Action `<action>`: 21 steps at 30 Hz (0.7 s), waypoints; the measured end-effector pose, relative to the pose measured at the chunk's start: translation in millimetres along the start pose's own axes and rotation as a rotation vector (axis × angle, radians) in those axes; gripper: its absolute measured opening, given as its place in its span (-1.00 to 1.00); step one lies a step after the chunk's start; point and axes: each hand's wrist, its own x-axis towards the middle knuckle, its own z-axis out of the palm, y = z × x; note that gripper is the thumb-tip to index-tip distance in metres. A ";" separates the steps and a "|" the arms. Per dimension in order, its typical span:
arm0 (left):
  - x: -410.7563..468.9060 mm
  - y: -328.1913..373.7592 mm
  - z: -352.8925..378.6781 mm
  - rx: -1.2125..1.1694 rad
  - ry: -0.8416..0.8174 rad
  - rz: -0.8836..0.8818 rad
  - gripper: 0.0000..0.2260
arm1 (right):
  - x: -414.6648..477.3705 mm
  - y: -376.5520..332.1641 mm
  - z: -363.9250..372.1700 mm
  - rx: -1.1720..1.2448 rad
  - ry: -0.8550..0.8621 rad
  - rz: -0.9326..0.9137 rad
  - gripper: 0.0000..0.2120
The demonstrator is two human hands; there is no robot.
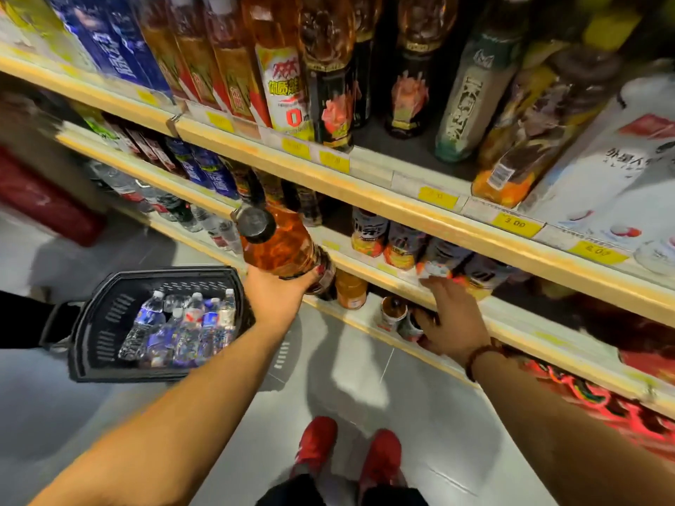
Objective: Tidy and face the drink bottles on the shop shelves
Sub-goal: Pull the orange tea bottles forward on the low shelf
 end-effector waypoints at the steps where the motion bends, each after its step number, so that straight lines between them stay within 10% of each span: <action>1: 4.9 -6.6 6.2 -0.002 -0.004 -0.006 -0.39 | 1.3 6.6 8.5 -0.008 -0.016 0.022 -0.50; 13: 96.7 -79.7 72.2 0.011 -0.084 0.057 -0.27 | 71.6 39.5 103.4 -0.072 -0.034 0.282 -0.38; 21: 137.5 -90.4 96.2 -0.041 -0.245 0.240 -0.37 | 101.2 42.4 147.2 -0.173 0.388 0.341 -0.78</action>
